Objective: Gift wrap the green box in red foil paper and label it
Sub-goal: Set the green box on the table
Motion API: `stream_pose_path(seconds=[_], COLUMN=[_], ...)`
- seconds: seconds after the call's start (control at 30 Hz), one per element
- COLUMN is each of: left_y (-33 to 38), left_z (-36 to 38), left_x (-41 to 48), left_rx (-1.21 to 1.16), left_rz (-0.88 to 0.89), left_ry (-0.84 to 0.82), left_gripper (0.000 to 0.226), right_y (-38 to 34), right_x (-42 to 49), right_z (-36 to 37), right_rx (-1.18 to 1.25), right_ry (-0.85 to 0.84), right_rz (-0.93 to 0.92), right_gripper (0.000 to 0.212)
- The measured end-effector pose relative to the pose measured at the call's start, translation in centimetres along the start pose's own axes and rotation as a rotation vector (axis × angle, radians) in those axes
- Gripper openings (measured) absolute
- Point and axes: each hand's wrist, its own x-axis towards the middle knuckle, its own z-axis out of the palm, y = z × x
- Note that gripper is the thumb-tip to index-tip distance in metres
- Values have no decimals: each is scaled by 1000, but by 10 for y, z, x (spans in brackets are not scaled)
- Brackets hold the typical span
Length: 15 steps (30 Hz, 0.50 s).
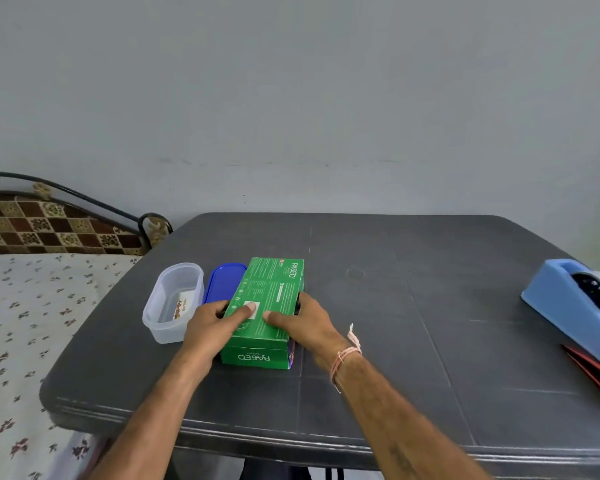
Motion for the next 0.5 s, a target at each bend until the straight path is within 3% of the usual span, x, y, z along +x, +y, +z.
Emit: stream_pose_path(seconds=[0.37, 0.5], left_y=[-2, 1], left_z=[1, -2], left_x=[-12, -9], left_rx=[89, 80], left_rz=[59, 52], left_ry=[134, 150], left_gripper=[11, 10], right_y=[10, 7], right_x=[0, 1], right_z=[-1, 6], right_rx=[33, -2], right_ry=[-59, -28], right_rz=[-49, -59], right_gripper=[54, 66])
